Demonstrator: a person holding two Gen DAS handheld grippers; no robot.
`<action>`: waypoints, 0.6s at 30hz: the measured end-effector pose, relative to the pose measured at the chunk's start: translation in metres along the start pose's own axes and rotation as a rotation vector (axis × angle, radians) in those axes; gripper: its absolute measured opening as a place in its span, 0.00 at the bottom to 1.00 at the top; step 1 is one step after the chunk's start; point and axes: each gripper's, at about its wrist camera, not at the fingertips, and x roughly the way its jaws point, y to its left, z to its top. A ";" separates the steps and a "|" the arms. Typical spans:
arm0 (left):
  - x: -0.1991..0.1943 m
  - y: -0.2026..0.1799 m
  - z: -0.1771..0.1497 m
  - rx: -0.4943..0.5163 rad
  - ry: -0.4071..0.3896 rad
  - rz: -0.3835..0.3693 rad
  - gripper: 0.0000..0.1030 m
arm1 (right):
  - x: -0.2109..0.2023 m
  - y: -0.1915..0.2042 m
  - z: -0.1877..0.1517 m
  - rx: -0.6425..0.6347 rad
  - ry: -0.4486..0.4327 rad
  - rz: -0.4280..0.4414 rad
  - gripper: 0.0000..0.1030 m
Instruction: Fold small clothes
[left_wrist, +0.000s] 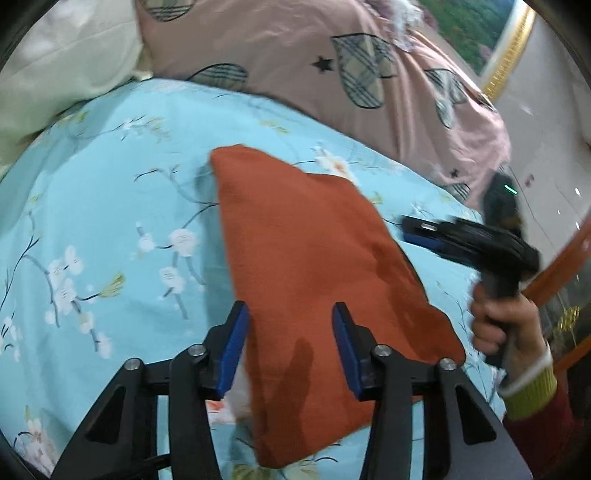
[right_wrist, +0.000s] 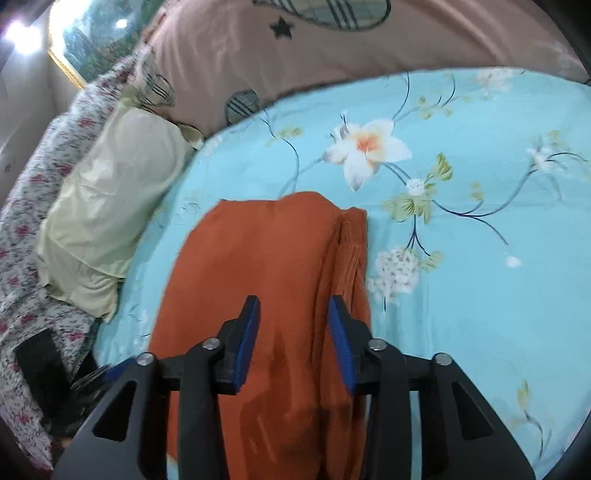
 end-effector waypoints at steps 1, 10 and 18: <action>0.000 -0.002 -0.001 0.013 0.002 -0.006 0.42 | 0.007 -0.003 0.002 0.006 0.011 -0.002 0.32; 0.013 -0.004 -0.002 0.038 0.048 -0.041 0.42 | 0.024 -0.010 0.018 0.074 -0.009 0.080 0.08; 0.022 -0.024 0.002 0.086 0.057 -0.066 0.42 | -0.018 -0.014 0.014 0.051 -0.147 0.022 0.08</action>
